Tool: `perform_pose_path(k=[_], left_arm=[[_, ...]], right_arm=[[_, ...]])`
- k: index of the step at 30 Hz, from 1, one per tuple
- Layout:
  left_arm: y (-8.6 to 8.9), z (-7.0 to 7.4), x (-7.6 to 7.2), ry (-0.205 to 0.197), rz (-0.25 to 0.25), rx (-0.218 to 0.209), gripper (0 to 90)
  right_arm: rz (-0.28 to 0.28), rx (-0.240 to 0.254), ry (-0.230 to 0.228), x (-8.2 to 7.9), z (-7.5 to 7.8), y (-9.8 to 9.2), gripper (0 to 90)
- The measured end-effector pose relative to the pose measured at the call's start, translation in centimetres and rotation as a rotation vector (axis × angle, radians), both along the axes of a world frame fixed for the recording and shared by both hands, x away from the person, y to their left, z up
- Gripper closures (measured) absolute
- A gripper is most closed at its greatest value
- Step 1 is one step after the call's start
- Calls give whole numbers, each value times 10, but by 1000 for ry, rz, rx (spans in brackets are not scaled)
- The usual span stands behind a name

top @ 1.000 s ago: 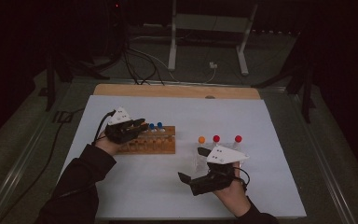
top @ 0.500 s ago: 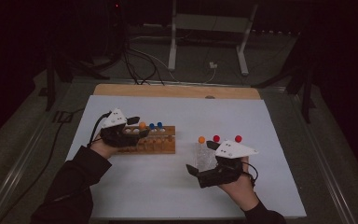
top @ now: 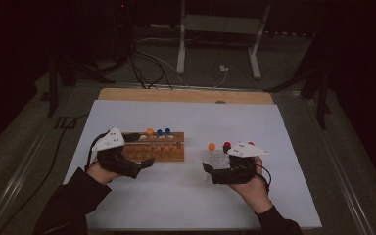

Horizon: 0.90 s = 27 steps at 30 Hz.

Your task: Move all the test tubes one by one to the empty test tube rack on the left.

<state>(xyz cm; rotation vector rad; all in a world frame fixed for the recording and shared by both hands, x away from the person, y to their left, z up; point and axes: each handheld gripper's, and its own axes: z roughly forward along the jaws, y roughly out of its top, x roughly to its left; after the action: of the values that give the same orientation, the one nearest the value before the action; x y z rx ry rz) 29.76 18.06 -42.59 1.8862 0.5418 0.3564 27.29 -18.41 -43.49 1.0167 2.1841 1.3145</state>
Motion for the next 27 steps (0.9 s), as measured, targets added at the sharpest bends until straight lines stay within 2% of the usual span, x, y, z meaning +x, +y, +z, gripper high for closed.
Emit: perform_pose_path(k=[2,6,10,12,14,19,22,27], left_arm=[[1,-3,-5,9,-17,-12,9],[0,-8,-15,17,-31,-5,9],[-2,-12,-23,25,-53,-24,9],[-5,-15,-28,11,-53,-21,9],[-8,-17,-31,14,-59,-21,9],[-15,-26,-35,36,-87,-1,9],[-17,-29,-34,46,-94,1,9],[-20,-32,-35,58,-114,19,9]], right_arm=[[-17,-23,9,2,-3,1,133],[-36,-58,29,5,-10,4,184],[-63,-93,46,9,-15,5,304],[-77,-105,53,11,-17,4,363],[-88,-106,62,14,-19,3,406],[-107,-140,81,20,-23,4,546],[-115,-149,98,25,-25,5,586],[-131,-159,98,32,-26,6,629]])
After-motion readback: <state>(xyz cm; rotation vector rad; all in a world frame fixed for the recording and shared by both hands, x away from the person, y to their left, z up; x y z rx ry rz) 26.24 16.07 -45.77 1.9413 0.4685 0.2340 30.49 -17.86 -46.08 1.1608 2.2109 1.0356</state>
